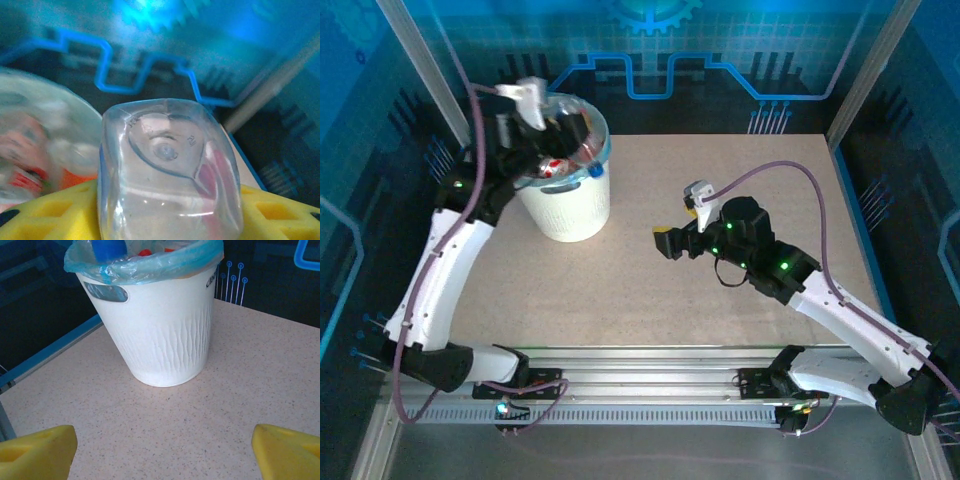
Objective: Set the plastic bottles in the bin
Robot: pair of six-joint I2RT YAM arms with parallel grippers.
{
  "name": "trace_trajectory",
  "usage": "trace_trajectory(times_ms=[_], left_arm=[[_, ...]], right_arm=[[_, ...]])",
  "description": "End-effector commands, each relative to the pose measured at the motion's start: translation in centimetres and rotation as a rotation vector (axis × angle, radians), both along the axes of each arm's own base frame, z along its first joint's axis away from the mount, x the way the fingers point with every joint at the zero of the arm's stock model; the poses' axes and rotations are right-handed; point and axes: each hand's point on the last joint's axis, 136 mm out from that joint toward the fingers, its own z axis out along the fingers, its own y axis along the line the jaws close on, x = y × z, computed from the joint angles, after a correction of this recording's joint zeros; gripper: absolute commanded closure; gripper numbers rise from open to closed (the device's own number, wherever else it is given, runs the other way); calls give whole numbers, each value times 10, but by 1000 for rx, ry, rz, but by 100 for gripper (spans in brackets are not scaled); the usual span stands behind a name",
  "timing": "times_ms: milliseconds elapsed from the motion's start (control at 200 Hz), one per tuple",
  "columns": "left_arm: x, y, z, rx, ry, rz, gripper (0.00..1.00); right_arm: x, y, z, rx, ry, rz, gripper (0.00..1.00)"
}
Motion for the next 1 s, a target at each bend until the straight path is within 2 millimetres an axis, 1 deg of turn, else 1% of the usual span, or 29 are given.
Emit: trace_trajectory(times_ms=[0,35,95,180,205,215,225,280,335,420,485,625,760,785,850,995], left_arm=[[14,51,33,-73,-82,149,42],[21,61,33,-106,-73,167,42],[34,73,31,-130,-68,184,42],[53,86,32,-88,-67,214,41],[61,89,28,-80,-49,222,41],[62,91,30,-78,-49,223,41],[63,91,32,-79,-50,223,41],[79,93,23,-76,-8,213,41],[90,92,19,-83,27,204,41],[109,88,3,-105,74,183,39],[117,88,-8,-110,101,185,37],[123,90,-27,-118,149,200,30],[121,94,-39,-121,177,225,17],[120,96,-38,-119,173,233,14],[116,99,-39,-118,170,249,11],[107,106,-27,-113,125,276,12]], right_arm=[[2,-1,17,-10,-51,-12,8],[2,-2,18,-11,-51,-14,8],[2,-2,18,-13,-50,-15,8],[1,-3,16,-15,-47,-15,8],[0,-3,16,-15,-46,-14,8],[0,-3,16,-16,-44,-14,8],[0,-3,15,-17,-43,-14,8],[0,-5,15,-19,-38,-17,8],[-1,-6,13,-23,-32,-20,8],[-2,-8,11,-28,-26,-26,8],[-3,-10,10,-28,-24,-32,8],[-5,-13,9,-35,-22,-35,8],[-6,-15,8,-46,-24,-40,8],[-6,-16,8,-47,-25,-40,8],[-6,-16,8,-48,-27,-41,8],[-3,-17,7,-55,-26,-56,8]])
